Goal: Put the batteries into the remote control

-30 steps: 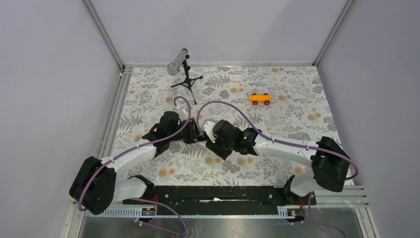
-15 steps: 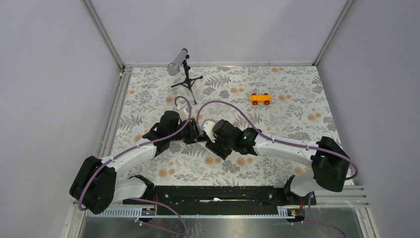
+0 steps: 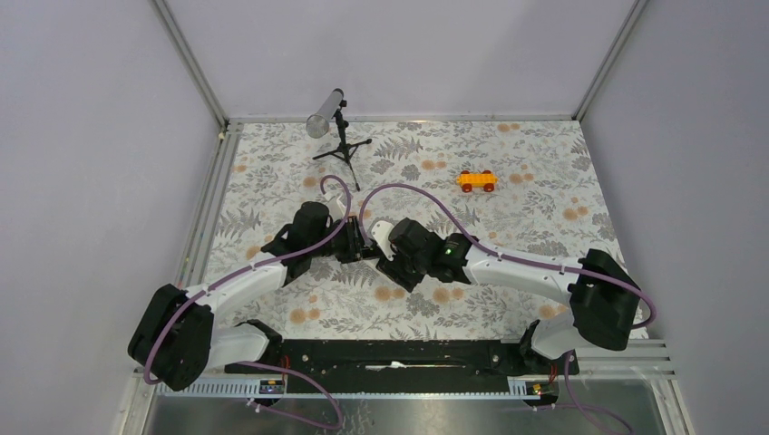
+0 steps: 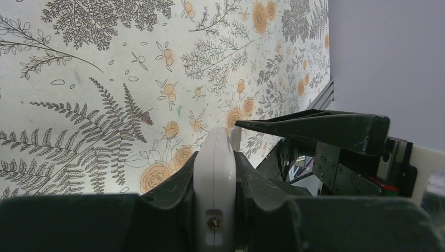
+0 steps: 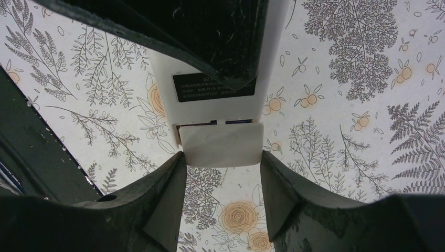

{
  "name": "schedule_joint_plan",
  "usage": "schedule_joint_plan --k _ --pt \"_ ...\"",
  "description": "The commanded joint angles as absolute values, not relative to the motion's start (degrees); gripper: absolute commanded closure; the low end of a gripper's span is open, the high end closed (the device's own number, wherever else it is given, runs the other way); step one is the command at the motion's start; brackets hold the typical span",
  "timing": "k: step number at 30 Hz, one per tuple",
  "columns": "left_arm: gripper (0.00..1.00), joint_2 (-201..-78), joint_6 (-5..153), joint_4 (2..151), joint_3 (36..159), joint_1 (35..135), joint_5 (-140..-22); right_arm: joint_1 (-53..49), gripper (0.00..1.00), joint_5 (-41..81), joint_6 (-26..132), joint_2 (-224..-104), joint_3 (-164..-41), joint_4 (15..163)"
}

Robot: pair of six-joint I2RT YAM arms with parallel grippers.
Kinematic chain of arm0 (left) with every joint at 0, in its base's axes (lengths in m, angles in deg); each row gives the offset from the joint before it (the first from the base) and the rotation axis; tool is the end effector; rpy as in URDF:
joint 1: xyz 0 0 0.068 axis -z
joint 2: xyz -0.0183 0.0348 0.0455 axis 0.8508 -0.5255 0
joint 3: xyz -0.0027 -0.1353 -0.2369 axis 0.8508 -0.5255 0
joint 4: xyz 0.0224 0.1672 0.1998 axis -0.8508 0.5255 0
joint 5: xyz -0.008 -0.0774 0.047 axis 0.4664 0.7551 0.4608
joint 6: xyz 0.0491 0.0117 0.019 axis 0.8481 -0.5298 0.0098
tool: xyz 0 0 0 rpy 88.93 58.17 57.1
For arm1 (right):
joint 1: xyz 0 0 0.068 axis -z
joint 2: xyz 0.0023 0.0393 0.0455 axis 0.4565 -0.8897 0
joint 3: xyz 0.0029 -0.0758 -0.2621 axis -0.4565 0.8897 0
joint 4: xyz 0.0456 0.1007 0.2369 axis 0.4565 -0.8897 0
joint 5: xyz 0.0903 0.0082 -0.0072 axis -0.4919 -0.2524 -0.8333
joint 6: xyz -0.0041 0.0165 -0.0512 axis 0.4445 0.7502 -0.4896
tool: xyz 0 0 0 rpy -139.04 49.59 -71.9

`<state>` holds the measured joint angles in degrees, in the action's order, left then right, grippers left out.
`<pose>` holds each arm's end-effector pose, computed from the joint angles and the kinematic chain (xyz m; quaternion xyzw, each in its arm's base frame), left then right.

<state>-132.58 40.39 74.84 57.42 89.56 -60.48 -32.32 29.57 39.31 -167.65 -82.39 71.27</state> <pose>0.2010 -0.1422 0.2053 0.0157 0.8576 -0.4598 0.2301 0.1597 0.2686 0.2288 -0.5058 0.7829 0.1463 0.3315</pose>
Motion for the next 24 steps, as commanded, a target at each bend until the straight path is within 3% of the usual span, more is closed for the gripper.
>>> schedule_joint_plan --k 1,24 --pt "1.0 -131.7 40.3 70.5 60.3 89.9 -56.8 -32.6 0.57 28.8 39.4 -168.8 -85.1 73.3" --pt "1.0 -132.2 40.8 69.9 60.2 90.0 -57.0 -32.6 0.56 25.1 38.7 -165.6 -83.0 75.6"
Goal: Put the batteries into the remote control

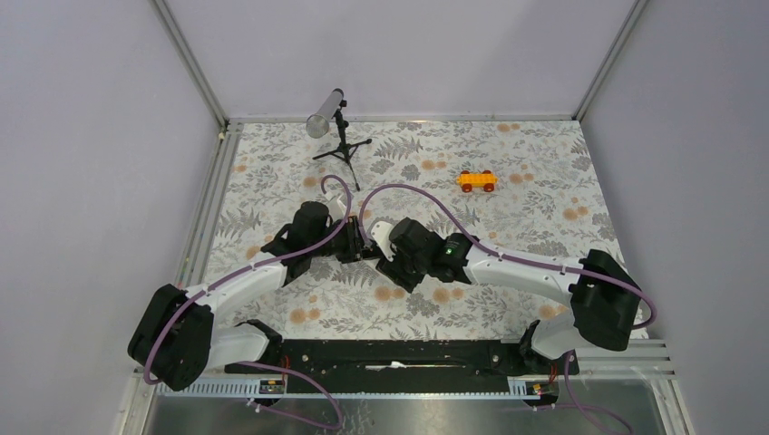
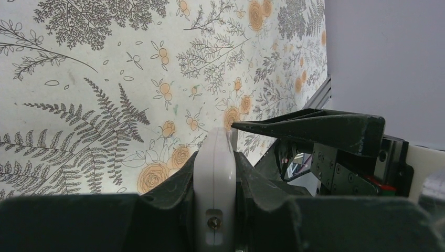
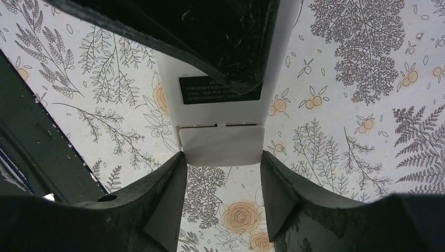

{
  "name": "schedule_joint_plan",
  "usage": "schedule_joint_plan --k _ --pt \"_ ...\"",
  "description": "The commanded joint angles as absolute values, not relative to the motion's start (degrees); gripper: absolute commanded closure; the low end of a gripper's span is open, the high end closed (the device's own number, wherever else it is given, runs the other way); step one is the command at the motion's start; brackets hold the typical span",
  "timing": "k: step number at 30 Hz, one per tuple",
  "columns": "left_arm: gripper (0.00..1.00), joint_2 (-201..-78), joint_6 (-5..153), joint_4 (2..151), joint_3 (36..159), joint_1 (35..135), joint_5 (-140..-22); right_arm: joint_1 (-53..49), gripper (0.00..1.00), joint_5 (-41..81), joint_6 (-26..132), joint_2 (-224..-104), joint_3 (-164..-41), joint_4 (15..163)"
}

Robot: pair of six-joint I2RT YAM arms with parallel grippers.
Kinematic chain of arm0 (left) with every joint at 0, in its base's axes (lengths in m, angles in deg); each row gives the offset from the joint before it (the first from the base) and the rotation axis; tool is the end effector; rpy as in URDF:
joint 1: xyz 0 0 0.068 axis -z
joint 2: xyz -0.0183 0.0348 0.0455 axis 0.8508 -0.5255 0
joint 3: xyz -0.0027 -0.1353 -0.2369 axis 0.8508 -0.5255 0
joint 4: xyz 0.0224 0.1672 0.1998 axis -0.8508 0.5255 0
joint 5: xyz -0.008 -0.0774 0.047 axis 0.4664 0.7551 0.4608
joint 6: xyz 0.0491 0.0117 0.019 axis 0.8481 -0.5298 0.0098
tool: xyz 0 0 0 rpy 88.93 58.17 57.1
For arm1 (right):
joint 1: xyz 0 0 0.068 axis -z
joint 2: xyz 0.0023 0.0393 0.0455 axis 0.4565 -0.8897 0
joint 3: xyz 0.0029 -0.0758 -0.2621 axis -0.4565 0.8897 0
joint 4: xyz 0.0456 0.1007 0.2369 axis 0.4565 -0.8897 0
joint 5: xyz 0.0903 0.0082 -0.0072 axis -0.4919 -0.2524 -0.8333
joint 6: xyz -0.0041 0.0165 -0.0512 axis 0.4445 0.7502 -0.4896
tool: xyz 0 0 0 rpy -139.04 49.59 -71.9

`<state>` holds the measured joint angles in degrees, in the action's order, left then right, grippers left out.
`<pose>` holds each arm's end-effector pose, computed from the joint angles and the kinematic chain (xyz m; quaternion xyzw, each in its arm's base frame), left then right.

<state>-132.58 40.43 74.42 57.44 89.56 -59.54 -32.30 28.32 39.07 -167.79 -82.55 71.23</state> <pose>0.2010 -0.1428 0.2062 0.0211 0.8545 -0.4662 0.2280 0.1594 0.2695 0.2289 -0.5107 0.7799 0.1546 0.3272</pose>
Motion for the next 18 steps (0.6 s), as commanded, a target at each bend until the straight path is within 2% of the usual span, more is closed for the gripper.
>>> schedule_joint_plan --k 1,18 --pt "1.0 -132.2 40.9 69.9 60.1 90.0 -56.9 -32.6 0.56 25.1 38.8 -165.6 -82.9 75.5" --pt "1.0 -131.7 38.5 67.5 59.5 90.1 -54.2 -32.5 0.55 27.3 41.5 -168.1 -86.1 74.2"
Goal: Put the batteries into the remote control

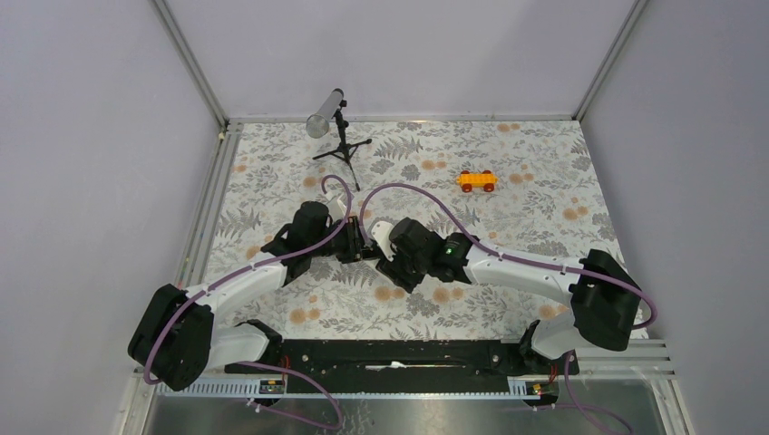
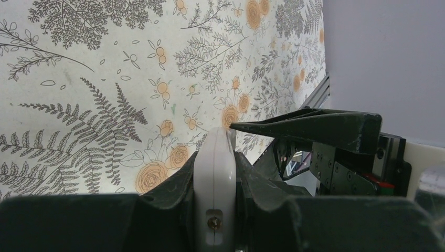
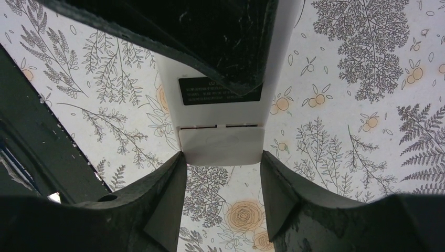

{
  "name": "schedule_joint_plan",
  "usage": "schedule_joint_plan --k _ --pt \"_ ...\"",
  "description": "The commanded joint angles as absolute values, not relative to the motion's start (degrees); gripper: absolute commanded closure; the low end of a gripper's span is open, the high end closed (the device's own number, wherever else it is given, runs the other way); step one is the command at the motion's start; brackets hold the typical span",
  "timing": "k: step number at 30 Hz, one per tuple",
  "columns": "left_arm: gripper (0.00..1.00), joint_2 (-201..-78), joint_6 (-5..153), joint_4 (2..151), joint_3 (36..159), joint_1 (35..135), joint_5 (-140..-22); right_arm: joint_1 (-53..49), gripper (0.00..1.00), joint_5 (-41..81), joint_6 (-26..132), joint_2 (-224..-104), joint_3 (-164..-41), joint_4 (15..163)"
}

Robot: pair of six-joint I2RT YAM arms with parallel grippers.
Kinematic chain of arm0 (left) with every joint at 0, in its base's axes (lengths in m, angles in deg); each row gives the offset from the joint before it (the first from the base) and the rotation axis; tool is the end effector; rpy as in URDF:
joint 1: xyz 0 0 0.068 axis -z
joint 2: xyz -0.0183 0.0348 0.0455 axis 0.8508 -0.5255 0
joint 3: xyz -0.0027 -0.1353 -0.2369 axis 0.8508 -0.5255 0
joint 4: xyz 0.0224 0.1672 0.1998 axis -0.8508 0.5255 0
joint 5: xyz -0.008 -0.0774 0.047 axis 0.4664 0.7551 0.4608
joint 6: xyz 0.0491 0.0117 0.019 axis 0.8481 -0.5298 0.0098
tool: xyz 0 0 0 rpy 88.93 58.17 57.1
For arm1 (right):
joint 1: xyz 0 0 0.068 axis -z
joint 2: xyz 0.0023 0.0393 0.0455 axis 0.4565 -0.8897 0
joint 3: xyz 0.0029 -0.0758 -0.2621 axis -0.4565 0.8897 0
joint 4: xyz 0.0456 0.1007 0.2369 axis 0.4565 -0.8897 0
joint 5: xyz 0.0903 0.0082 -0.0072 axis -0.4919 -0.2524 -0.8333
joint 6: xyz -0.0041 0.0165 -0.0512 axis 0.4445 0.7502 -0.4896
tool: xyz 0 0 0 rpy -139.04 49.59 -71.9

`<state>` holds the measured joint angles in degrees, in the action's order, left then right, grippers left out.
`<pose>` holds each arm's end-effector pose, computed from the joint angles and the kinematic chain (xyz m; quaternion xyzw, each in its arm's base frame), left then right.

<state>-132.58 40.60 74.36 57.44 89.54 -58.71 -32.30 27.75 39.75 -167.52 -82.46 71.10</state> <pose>0.2007 -0.1430 0.2064 0.0259 0.8530 -0.4703 0.2247 0.1586 0.2688 0.2296 -0.5075 0.7818 0.1609 0.3246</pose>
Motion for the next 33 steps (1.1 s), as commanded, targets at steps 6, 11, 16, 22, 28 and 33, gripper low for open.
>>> schedule_joint_plan --k 6,11,16,22,28,33 --pt "1.0 -131.8 36.4 66.0 58.8 90.1 -54.2 -32.5 0.55 30.4 43.4 -169.9 -88.6 72.0" --pt "1.0 -132.0 34.4 63.2 57.9 90.1 -53.2 -32.4 0.54 30.9 44.6 -170.5 -89.5 71.4" --pt "1.0 -131.8 32.7 62.7 58.2 90.0 -52.2 -31.7 0.54 31.4 45.8 -171.5 -91.2 69.4" --pt "1.0 -131.4 29.2 62.5 59.4 89.0 -48.0 -30.6 0.53 29.3 43.7 -170.3 -92.3 68.3" --pt "1.0 -130.0 27.2 63.9 60.7 87.0 -44.1 -29.5 0.5 25.0 40.7 -169.9 -96.8 63.0" --pt "1.0 -129.6 24.8 63.1 61.4 86.0 -42.3 -29.4 0.48 24.5 40.3 -171.8 -101.7 57.9"
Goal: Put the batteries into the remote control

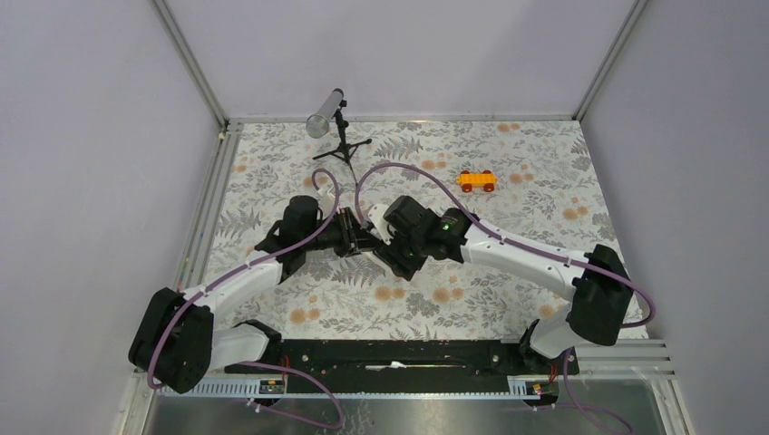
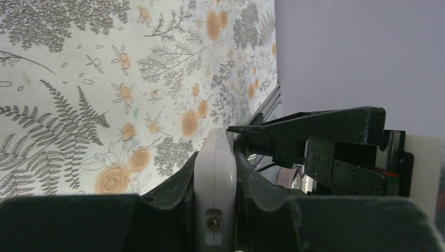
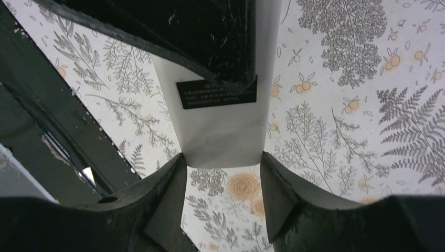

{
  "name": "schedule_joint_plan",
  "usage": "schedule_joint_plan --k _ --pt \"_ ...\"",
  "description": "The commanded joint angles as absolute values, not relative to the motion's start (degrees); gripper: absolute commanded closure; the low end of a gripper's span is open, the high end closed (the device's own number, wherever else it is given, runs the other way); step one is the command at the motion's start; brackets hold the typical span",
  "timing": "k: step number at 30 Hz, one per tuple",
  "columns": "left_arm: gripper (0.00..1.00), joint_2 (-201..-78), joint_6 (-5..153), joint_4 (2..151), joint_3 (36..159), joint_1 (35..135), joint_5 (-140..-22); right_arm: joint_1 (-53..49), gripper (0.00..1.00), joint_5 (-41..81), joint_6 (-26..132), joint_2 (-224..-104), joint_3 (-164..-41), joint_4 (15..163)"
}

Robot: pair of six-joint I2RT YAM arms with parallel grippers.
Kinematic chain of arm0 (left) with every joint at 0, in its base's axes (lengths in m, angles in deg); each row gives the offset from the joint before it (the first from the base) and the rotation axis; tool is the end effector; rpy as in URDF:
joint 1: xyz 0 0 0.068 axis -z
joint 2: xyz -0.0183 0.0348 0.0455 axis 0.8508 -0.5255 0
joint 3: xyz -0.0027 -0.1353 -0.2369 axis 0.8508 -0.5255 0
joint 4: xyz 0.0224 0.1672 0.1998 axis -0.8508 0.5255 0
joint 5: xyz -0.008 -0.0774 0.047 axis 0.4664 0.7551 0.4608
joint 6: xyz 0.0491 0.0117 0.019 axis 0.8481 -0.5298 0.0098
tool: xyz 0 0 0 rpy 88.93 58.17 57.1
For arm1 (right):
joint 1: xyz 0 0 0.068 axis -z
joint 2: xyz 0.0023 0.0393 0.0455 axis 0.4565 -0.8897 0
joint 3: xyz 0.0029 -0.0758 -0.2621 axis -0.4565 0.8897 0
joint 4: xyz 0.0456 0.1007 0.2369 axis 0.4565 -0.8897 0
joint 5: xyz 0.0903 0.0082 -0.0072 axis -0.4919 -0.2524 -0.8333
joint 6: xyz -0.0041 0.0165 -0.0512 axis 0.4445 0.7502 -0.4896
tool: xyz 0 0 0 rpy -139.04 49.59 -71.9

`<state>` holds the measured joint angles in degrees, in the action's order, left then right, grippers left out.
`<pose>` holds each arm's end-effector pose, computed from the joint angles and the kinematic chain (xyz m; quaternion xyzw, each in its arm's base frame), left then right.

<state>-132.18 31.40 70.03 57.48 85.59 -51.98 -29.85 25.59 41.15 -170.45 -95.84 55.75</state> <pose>0.2096 -0.1325 0.2162 -0.0261 0.8255 -0.5291 0.1947 0.1766 0.2744 0.2698 -0.4937 0.8076 0.1564 0.2821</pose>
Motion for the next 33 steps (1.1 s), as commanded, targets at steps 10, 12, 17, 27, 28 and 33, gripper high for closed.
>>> schedule_joint_plan --k 10,12,17,27,28,33 --pt "1.0 -130.3 22.9 64.5 63.0 84.9 -41.6 -29.4 0.44 29.2 40.7 -175.1 -108.4 51.0" --pt "1.0 -130.3 22.8 64.6 63.1 84.7 -41.6 -29.4 0.43 29.6 40.6 -175.4 -109.0 50.6" --pt "1.0 -130.4 22.9 64.8 63.0 84.3 -41.4 -29.4 0.38 29.5 40.3 -175.3 -109.7 50.2" --pt "1.0 -130.5 23.0 65.4 63.1 82.7 -40.4 -29.4 0.33 30.4 40.1 -175.8 -112.1 48.4" --pt "1.0 -130.5 23.0 65.5 63.1 82.5 -40.3 -29.4 0.31 30.6 40.2 -175.8 -112.3 48.4" --pt "1.0 -130.6 23.1 65.4 62.9 81.4 -39.8 -29.0 0.16 31.1 42.1 -174.8 -114.4 48.8"
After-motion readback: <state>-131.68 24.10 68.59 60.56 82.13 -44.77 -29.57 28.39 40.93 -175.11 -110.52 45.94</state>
